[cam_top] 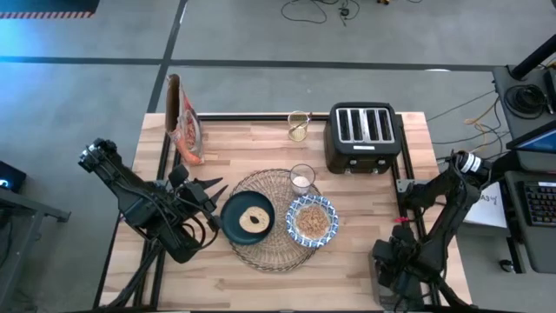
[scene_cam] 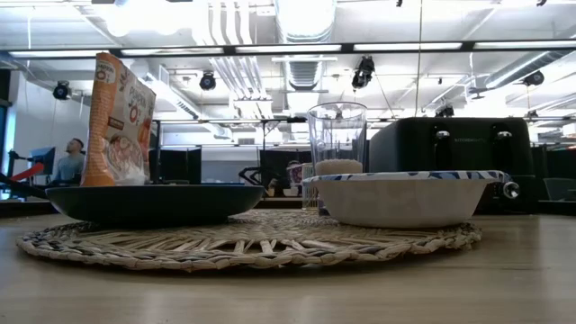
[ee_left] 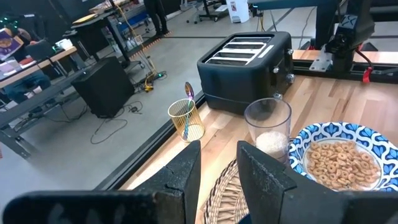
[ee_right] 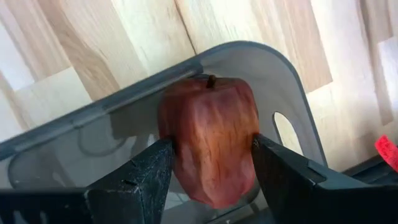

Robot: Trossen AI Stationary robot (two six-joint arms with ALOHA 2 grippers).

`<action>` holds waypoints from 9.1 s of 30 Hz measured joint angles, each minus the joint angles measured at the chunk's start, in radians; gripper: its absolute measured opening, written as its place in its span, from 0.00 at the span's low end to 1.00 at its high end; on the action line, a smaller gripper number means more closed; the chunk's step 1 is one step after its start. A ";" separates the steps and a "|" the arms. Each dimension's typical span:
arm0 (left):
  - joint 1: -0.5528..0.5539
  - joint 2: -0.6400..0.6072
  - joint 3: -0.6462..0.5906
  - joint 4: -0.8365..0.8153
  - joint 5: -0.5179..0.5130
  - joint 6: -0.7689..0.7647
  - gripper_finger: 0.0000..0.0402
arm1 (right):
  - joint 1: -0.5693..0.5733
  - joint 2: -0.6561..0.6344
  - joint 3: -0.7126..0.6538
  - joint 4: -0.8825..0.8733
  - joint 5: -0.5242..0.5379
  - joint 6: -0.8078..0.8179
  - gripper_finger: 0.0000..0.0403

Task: Arrange a breakfast setting
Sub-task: Put the red apple on the brown table mat

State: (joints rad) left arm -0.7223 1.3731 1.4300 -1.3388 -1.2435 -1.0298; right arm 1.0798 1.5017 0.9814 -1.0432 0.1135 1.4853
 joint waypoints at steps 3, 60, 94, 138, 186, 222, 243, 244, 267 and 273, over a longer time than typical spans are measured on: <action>0.000 0.000 0.000 0.000 0.005 0.000 0.22 | 0.000 0.001 -0.039 0.050 -0.001 -0.004 0.51; 0.000 0.000 0.000 -0.004 0.006 0.005 0.22 | -0.007 -0.465 0.108 0.060 0.696 -0.499 0.16; 0.024 0.000 -0.137 0.153 0.121 0.163 0.24 | -0.423 -0.063 0.178 0.635 1.266 -0.877 0.16; 0.244 0.037 -0.598 1.775 0.298 1.173 0.50 | -0.760 -0.071 0.194 1.079 0.412 -1.630 0.16; 0.296 0.084 -0.589 2.083 0.543 1.391 0.50 | -0.863 -0.070 0.196 0.963 0.006 -1.538 0.16; 0.324 0.113 -0.580 2.101 0.613 1.352 0.58 | -0.875 -0.066 0.191 0.885 -0.023 -1.476 0.16; 0.326 0.147 -0.487 2.020 0.607 1.301 0.49 | -0.887 0.066 0.269 0.775 0.008 -1.519 0.16; 0.318 0.142 -0.485 2.022 0.574 1.311 0.49 | -0.889 0.057 0.278 0.759 0.021 -1.516 0.16; 0.289 0.068 -0.454 1.559 -0.180 1.435 0.50 | -0.887 -0.209 0.420 0.073 0.219 -1.295 0.37; 0.351 0.069 -0.449 1.267 0.211 1.208 0.48 | -0.894 -0.305 0.400 0.048 0.340 -1.280 0.44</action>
State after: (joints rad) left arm -0.3717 1.4418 0.9810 -0.0719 -1.0329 0.1781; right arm 0.1859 1.1968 1.3810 -0.9947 0.4540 0.2055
